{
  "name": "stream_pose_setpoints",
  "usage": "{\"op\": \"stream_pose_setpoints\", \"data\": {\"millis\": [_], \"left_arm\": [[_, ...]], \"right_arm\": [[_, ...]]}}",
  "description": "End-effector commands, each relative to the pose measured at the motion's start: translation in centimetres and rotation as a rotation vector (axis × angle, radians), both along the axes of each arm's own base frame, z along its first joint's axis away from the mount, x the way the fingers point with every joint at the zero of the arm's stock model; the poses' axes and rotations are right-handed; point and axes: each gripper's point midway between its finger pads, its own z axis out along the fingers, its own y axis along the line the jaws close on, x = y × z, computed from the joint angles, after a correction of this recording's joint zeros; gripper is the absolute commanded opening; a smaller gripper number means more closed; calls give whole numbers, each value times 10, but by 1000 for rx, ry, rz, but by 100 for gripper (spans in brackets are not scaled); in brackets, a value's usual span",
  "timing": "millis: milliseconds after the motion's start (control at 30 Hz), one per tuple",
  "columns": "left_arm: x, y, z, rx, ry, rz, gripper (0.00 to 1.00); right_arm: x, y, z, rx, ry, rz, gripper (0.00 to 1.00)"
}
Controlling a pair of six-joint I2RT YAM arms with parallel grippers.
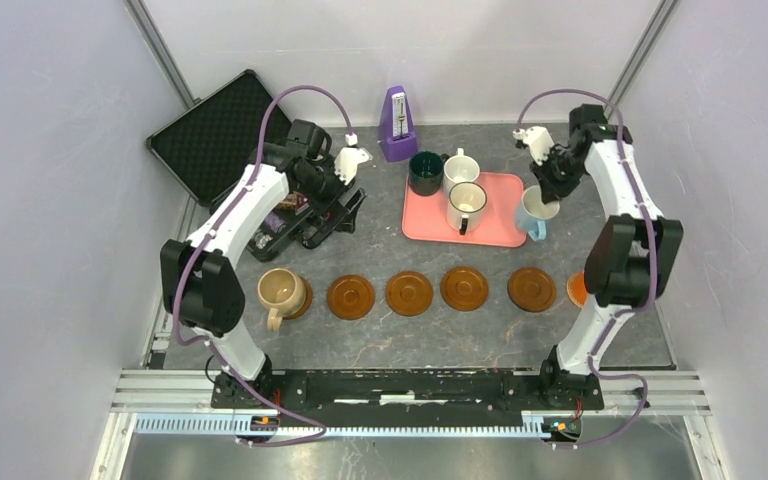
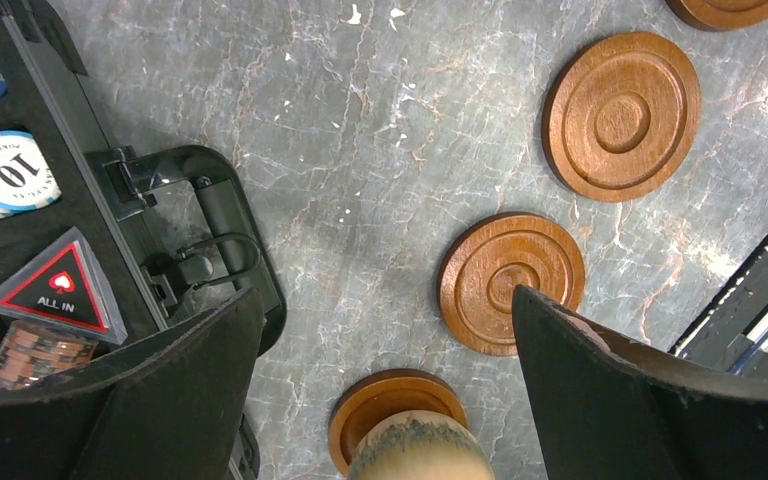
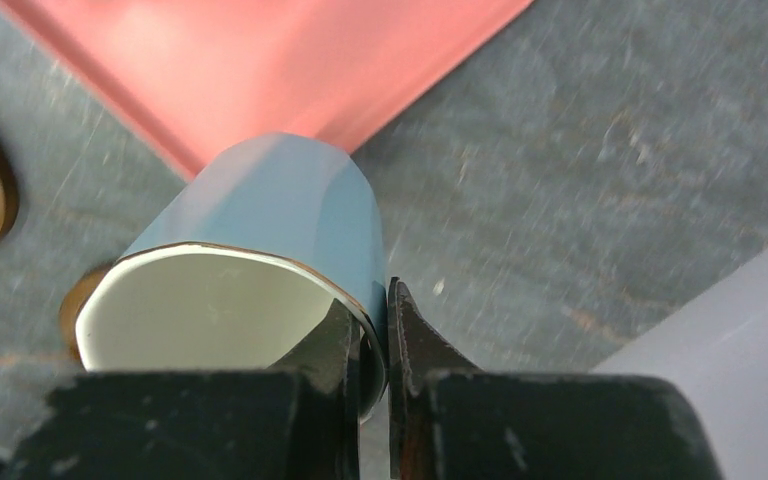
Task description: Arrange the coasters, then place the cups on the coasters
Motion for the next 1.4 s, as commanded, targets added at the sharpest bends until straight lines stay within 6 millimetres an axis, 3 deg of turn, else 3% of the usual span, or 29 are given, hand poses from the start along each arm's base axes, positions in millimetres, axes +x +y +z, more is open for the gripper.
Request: {"op": "stream_pose_setpoints", "data": {"millis": [0, 300, 533, 800, 1367], "left_arm": [[-6, -9, 20, -73, -40, 3, 100], [-19, -9, 20, -93, -34, -2, 100], [-28, -8, 22, -112, -35, 17, 100], [-32, -6, 23, -120, -41, 36, 100], [-32, -2, 21, -99, -44, 40, 100]], "right_arm": [[-53, -5, 38, 17, -28, 60, 0], [-133, -1, 21, 27, 28, 61, 0], [-163, 0, -2, 8, 29, 32, 0], [-165, -3, -21, -3, -1, -38, 0], [-151, -6, -22, -2, 0, -46, 0]]}}
